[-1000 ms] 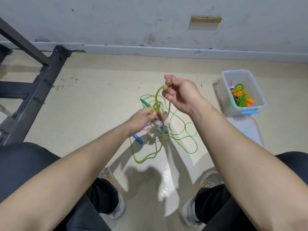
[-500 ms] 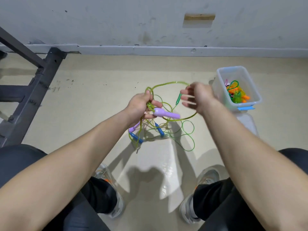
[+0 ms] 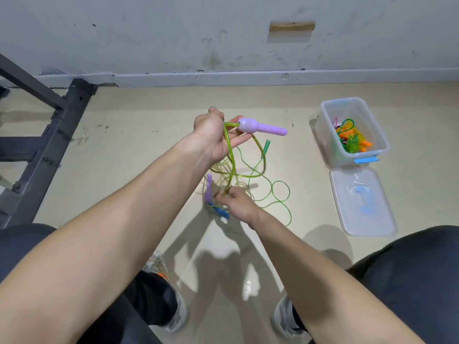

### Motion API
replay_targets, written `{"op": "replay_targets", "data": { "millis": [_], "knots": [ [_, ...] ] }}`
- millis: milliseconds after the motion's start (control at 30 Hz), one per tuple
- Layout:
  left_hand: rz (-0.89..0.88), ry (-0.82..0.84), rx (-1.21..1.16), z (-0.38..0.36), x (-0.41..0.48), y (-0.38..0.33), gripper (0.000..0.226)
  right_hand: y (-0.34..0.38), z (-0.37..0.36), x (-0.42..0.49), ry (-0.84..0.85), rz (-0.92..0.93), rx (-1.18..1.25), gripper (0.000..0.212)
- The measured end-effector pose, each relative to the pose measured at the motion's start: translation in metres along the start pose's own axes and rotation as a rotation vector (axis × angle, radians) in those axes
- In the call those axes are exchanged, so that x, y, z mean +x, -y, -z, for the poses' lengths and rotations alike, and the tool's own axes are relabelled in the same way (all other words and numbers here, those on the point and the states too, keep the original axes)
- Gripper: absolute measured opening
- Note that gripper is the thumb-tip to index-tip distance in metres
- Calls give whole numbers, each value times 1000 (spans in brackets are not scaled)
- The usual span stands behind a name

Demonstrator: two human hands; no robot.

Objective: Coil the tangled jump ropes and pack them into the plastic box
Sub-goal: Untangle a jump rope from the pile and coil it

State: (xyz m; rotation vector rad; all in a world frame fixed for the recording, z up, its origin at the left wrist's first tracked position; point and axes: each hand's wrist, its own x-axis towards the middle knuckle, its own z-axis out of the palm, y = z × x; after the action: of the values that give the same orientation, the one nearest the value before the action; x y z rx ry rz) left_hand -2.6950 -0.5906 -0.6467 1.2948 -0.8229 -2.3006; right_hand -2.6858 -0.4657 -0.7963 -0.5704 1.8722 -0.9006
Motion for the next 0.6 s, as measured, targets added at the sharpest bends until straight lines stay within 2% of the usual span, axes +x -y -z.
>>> {"op": "replay_targets", "data": {
  "millis": [67,167,267,367,500,600],
  "knots": [
    [-27,-4,-64,3,2,-11,29,-8,5,-1,34,-19,-26,22],
    [-169,-70,-37,15,12,-27,30,-30,19,-2,12,-73,-27,24],
    [-397,-153,313,45,31,-35,34,-21,42,-8,17,-145,258,20],
    [-563,-145,753,78,47,-23,39,16,71,-10,-8,-62,479,21],
    [-523,14,1013,104,49,10,25,80,97,-14,-15,39,658,22],
    [-439,78,1061,118,47,30,25,108,107,-18,-24,88,749,22]
  ]
}}
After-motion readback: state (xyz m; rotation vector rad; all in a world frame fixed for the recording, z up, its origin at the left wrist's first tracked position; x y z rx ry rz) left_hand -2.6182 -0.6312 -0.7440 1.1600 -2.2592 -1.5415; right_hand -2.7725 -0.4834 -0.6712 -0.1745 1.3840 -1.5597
